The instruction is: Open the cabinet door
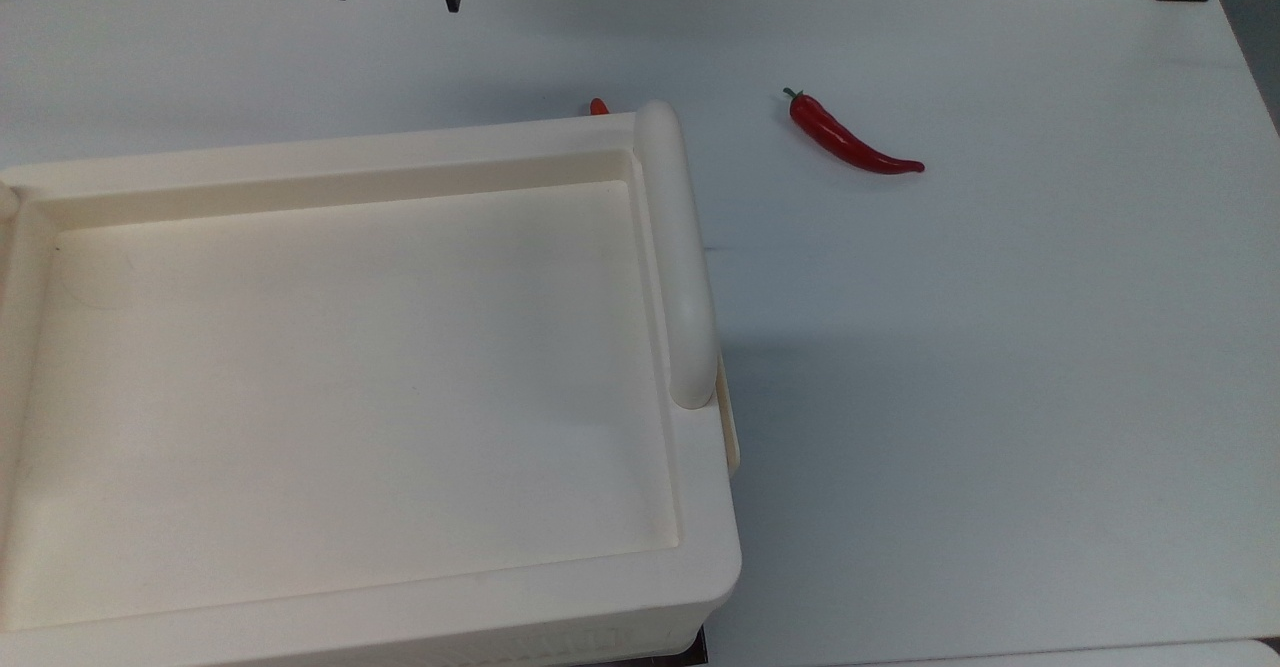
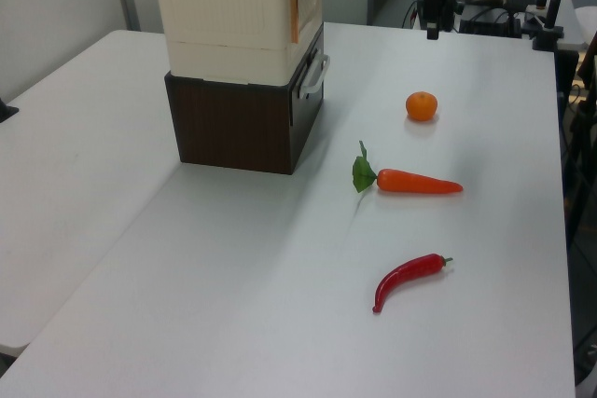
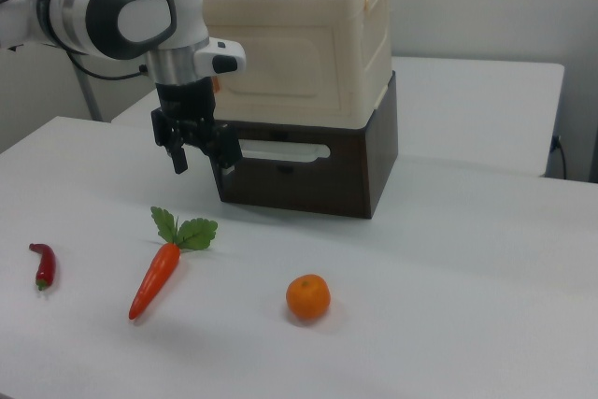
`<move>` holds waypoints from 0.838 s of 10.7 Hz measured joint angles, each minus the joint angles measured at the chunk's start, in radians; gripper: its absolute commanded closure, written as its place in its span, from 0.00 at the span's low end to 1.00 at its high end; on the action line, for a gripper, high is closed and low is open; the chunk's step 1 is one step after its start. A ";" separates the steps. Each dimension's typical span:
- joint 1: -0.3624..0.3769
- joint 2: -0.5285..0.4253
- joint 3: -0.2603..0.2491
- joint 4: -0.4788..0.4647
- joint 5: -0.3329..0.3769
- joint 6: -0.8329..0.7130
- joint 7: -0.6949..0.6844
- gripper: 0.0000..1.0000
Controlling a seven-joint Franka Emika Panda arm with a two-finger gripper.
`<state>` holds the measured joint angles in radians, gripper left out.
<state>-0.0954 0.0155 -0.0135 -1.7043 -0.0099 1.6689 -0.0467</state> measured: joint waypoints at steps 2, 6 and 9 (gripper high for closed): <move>-0.001 0.014 0.000 0.009 -0.023 0.001 0.000 0.00; -0.002 0.053 0.000 0.045 -0.039 0.001 0.000 0.00; -0.001 0.053 0.001 0.049 -0.039 0.001 0.001 0.00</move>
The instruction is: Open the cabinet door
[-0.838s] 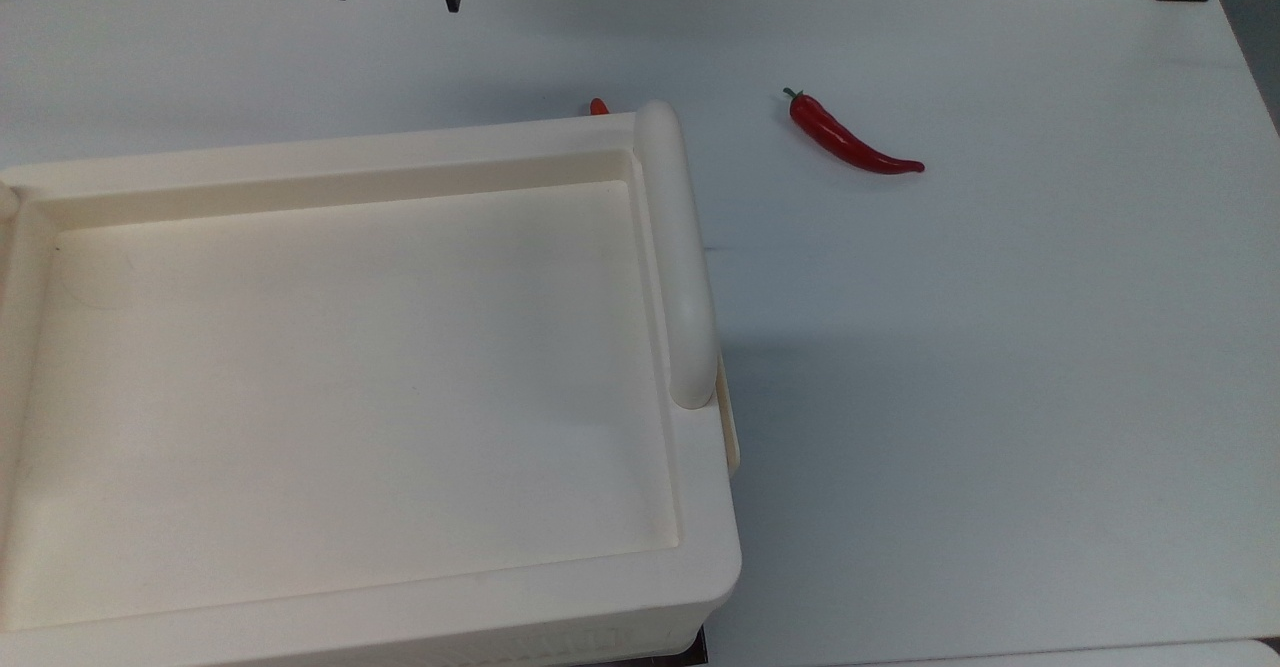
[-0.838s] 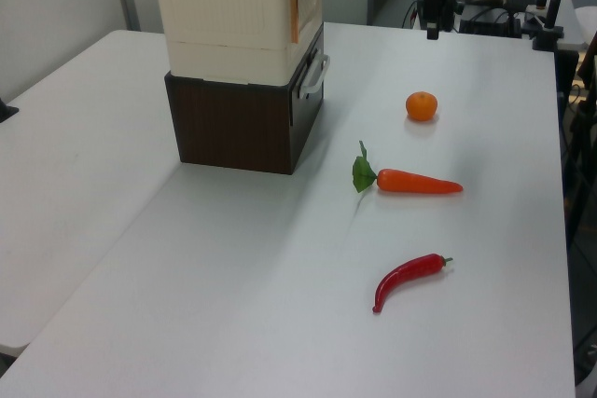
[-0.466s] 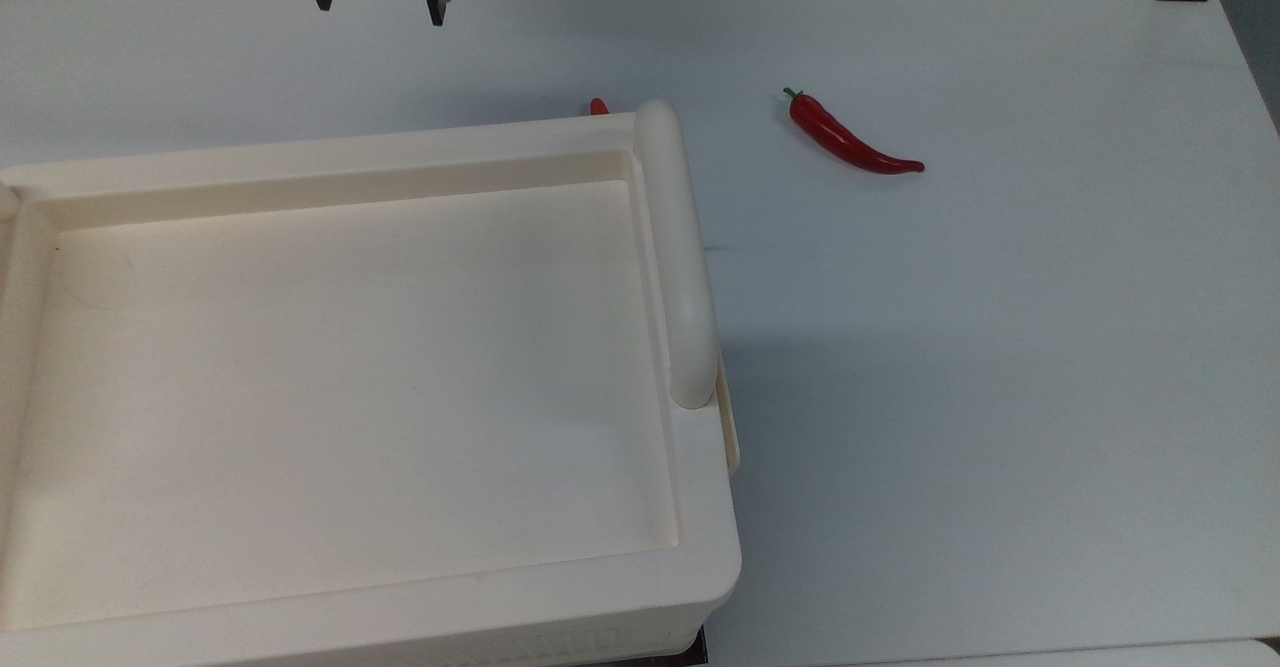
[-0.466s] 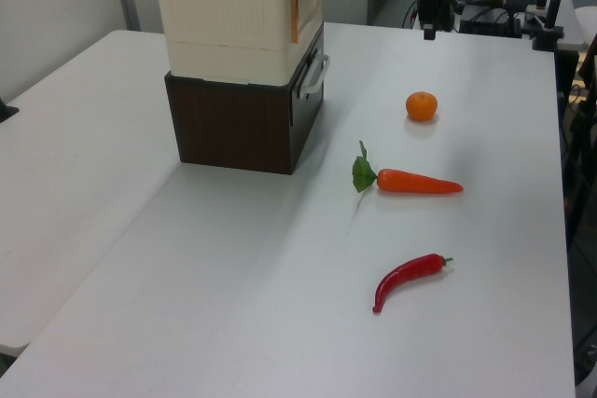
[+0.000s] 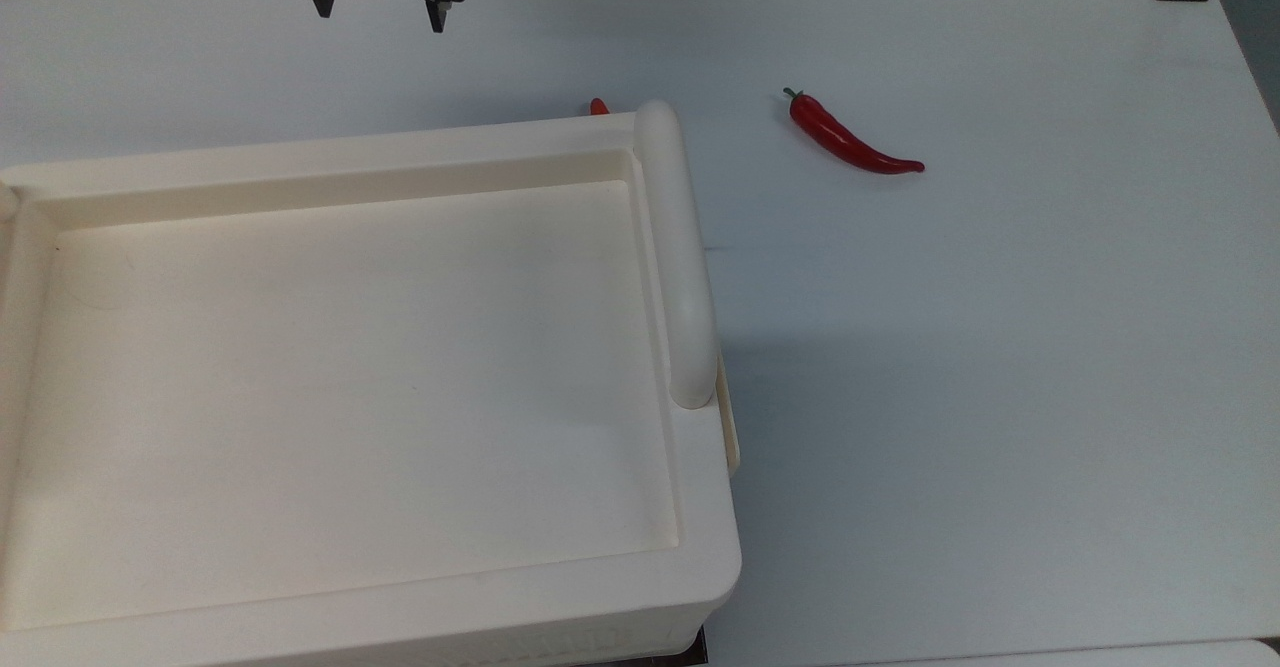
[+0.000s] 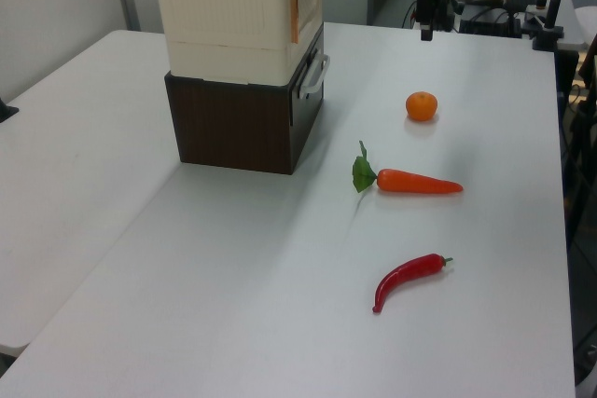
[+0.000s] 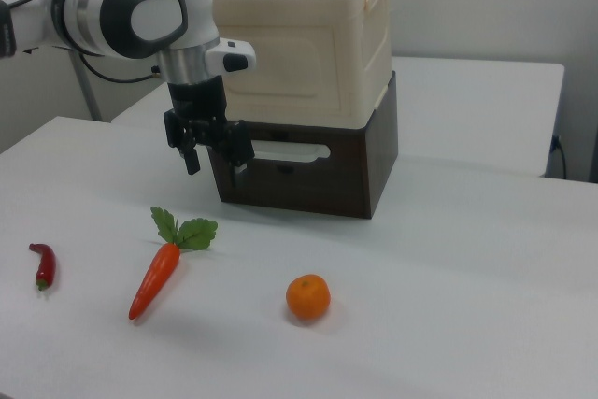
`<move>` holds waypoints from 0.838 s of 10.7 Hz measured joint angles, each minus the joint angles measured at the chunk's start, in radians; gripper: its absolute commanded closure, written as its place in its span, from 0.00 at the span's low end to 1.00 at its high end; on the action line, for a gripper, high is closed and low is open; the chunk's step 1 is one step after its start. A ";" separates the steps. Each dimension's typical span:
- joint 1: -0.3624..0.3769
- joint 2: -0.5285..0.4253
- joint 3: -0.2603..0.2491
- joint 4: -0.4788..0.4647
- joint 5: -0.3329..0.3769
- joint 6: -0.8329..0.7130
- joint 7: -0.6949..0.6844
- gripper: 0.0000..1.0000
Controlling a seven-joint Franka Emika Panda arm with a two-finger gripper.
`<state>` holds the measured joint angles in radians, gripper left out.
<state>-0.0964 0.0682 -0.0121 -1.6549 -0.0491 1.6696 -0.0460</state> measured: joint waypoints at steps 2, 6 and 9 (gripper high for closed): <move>0.011 0.000 0.000 0.003 -0.002 0.000 0.002 0.00; 0.056 -0.001 -0.007 0.018 -0.005 0.028 0.000 0.00; 0.115 -0.001 -0.030 0.029 0.033 0.197 0.000 0.00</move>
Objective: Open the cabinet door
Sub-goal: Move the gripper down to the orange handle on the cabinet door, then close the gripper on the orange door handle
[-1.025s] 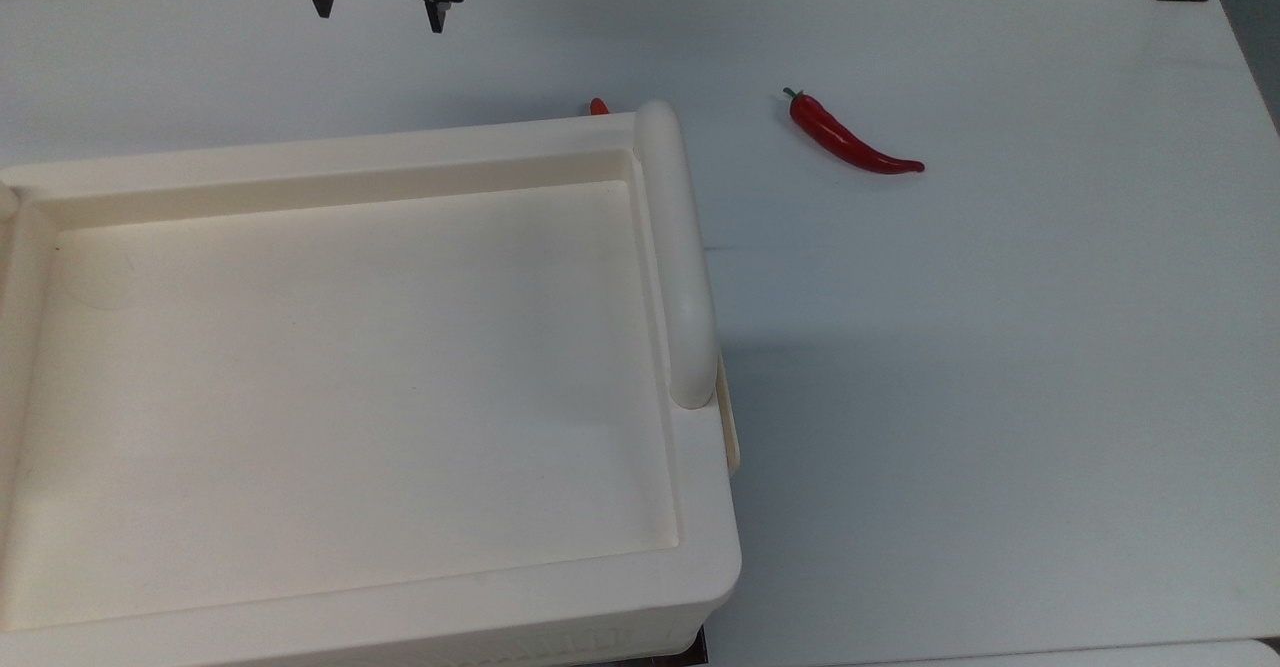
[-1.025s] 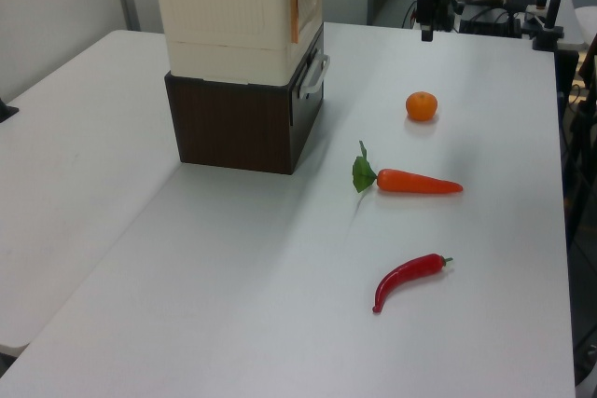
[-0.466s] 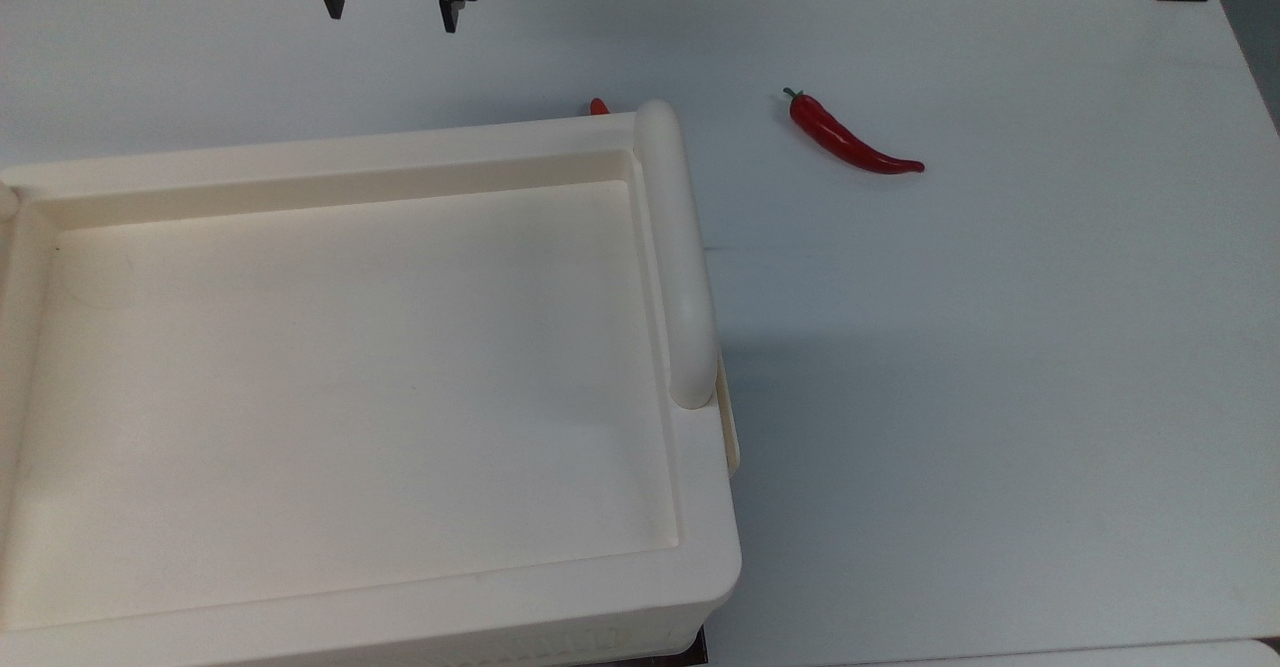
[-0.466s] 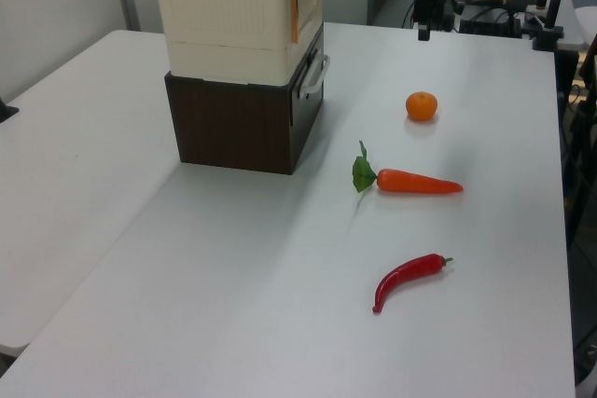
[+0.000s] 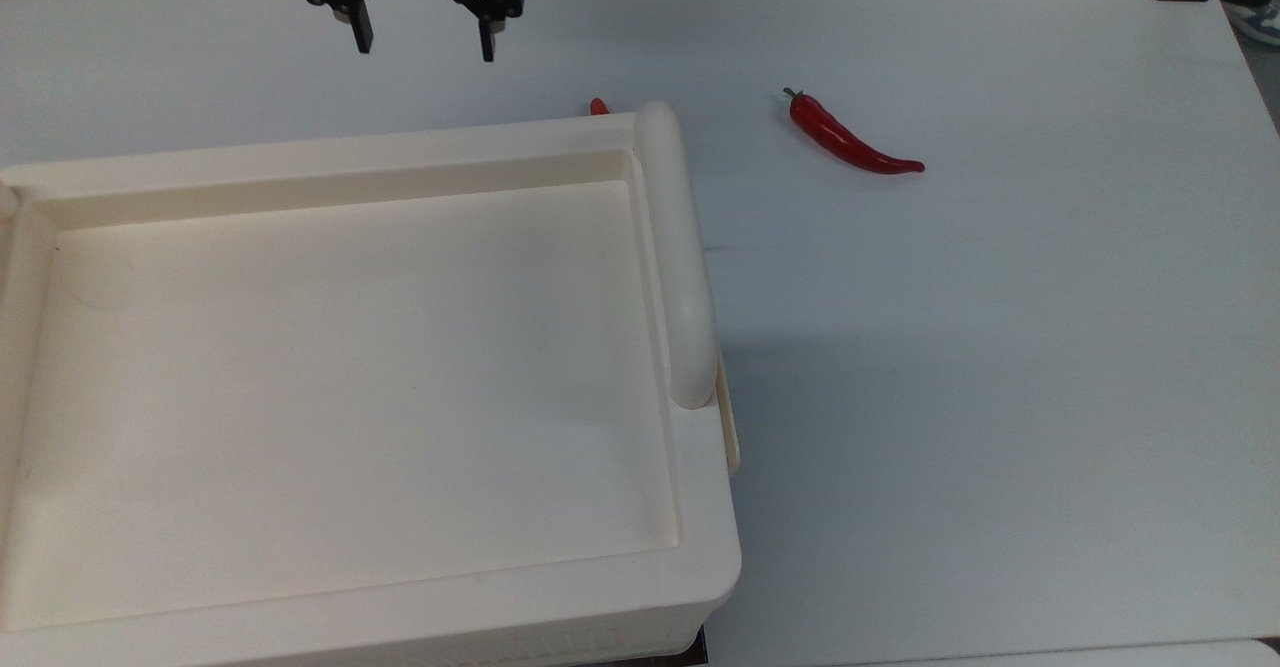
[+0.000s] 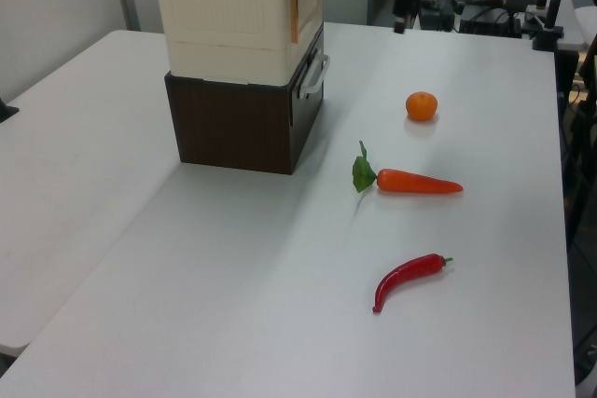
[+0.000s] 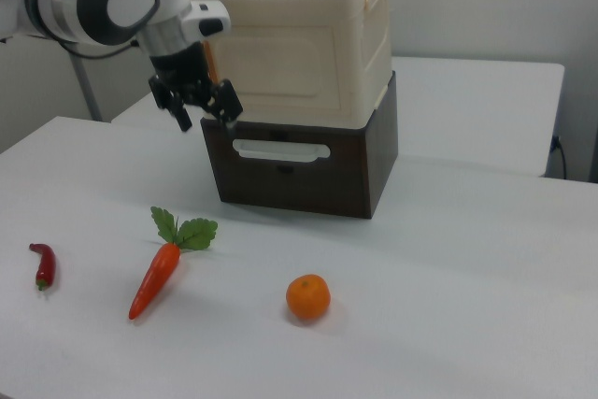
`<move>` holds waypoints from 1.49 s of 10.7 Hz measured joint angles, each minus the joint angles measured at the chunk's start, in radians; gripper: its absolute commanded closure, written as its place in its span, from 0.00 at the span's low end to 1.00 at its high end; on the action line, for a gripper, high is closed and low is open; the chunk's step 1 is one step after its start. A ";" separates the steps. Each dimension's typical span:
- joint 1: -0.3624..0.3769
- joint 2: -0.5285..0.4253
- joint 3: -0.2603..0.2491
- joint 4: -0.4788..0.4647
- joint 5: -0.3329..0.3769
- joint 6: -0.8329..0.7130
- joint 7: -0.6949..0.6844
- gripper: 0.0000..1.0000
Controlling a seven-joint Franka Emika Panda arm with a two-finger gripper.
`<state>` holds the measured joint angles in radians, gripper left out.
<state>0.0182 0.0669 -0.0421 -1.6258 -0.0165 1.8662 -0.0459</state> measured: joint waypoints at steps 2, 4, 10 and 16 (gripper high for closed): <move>0.025 0.001 -0.001 0.004 0.079 0.170 0.000 0.04; 0.055 0.016 -0.002 0.004 0.094 0.291 0.000 0.19; 0.149 0.091 -0.005 0.004 0.094 0.544 0.000 0.51; 0.171 0.163 -0.017 0.068 0.094 0.596 0.001 0.54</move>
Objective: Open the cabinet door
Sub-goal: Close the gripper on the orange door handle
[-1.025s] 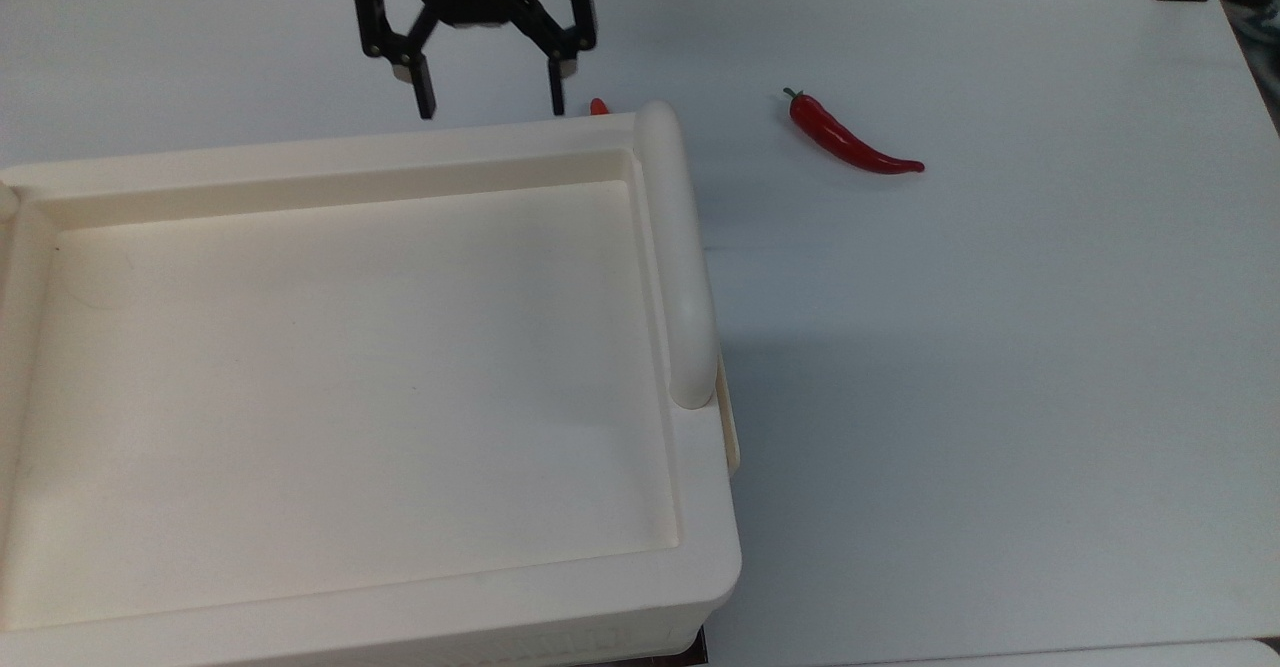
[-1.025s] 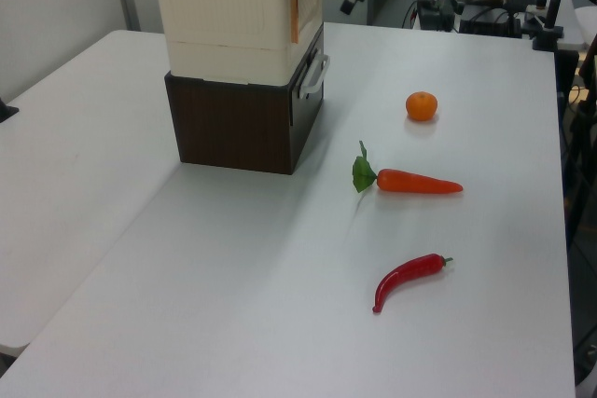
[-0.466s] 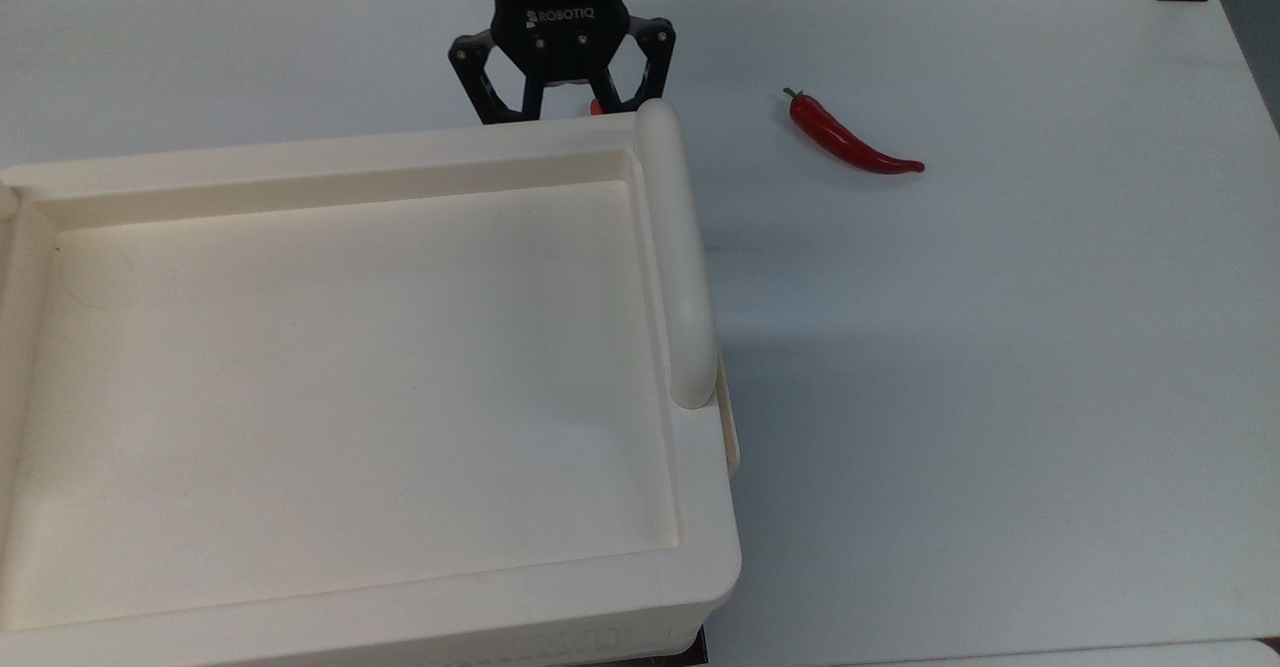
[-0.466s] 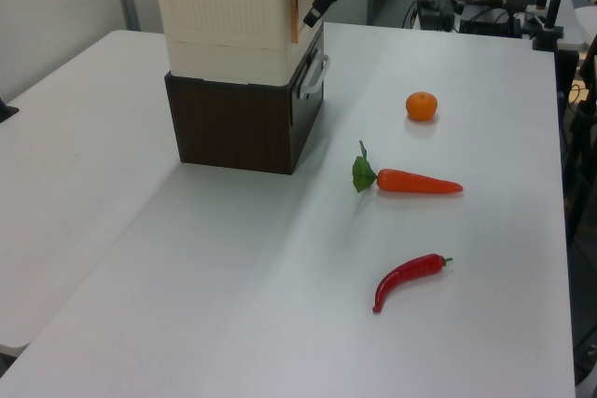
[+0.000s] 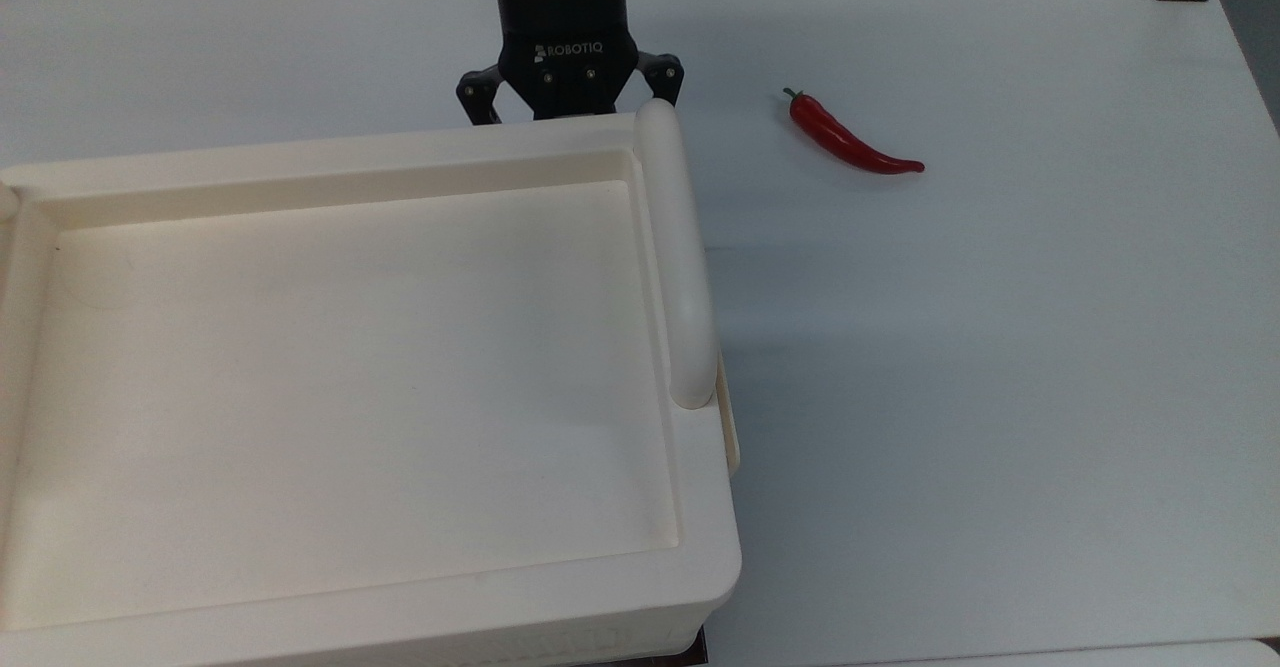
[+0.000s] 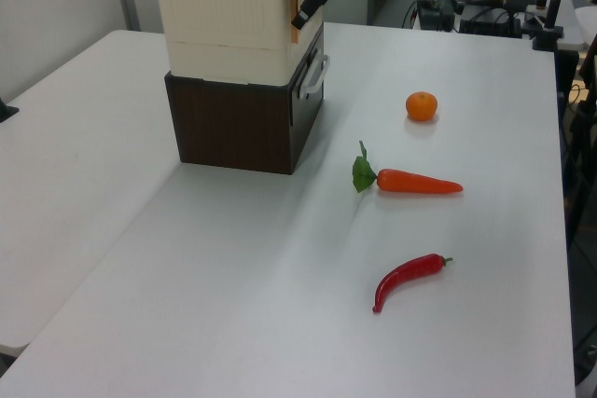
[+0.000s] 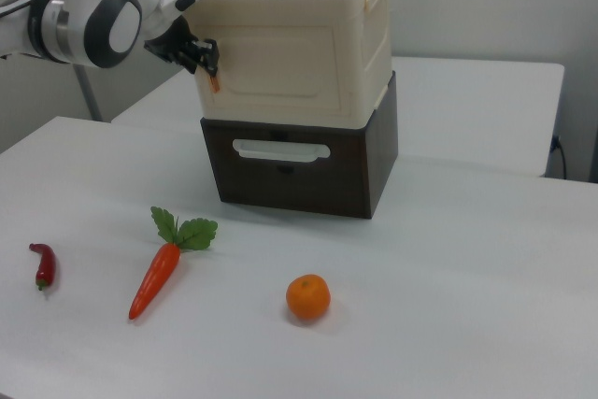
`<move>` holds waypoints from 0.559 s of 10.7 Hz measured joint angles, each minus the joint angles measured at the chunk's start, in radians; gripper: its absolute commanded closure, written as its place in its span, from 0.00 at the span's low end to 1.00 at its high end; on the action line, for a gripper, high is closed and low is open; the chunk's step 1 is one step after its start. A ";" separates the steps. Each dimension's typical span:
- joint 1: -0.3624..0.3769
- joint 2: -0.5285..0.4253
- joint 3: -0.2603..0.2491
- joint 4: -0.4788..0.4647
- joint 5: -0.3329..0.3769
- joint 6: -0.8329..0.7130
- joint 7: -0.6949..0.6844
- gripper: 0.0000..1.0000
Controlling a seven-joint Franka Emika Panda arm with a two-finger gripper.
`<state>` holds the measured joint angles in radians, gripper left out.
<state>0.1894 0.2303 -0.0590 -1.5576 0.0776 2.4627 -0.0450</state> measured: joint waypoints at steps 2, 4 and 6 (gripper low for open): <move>0.000 0.013 -0.014 0.007 0.000 0.014 0.000 0.71; 0.000 0.016 -0.020 0.011 0.000 0.016 0.000 0.86; 0.012 0.017 -0.022 0.014 -0.005 0.016 0.000 0.96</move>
<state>0.2019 0.2471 -0.0808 -1.5440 0.0729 2.4790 -0.0451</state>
